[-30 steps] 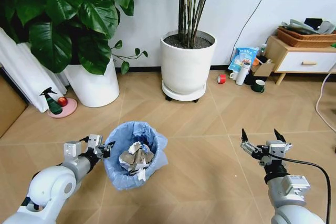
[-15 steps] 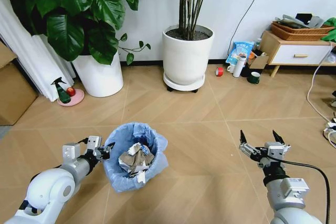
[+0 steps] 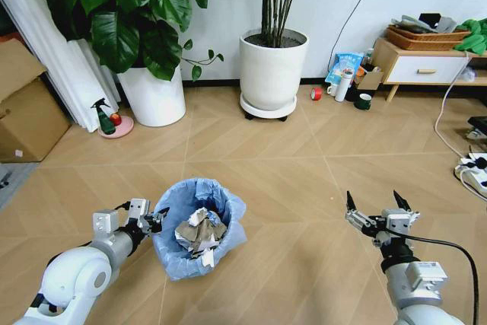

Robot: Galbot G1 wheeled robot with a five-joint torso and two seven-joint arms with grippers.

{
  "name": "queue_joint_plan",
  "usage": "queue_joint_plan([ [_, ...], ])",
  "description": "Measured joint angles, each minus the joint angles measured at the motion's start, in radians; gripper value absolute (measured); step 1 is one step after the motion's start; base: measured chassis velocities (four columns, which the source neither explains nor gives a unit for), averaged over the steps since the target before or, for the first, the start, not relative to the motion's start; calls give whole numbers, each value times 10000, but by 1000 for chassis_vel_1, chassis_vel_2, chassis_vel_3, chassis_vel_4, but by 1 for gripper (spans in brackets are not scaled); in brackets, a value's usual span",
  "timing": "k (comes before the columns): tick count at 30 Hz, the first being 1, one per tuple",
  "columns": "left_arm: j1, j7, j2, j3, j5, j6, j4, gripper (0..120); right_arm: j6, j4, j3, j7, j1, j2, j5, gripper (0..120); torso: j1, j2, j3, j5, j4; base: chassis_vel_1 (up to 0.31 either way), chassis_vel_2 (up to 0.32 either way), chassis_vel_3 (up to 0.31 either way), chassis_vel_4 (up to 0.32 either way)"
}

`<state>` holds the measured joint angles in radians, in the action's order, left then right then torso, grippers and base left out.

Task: Pick up the trash bin and place the garbage on the floor into it.

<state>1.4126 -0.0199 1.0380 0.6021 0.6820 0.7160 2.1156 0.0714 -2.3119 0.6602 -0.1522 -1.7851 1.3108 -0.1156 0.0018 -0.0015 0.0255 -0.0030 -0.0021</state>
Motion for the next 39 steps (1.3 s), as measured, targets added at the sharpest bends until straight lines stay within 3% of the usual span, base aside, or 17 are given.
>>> queue_joint_plan([
  [39, 218, 305, 104, 186, -232, -148, 29, 0, -3, 127, -136, -10, 14, 9, -26, 100, 0, 0, 0, -3, -2, 247, -145, -246, 147],
])
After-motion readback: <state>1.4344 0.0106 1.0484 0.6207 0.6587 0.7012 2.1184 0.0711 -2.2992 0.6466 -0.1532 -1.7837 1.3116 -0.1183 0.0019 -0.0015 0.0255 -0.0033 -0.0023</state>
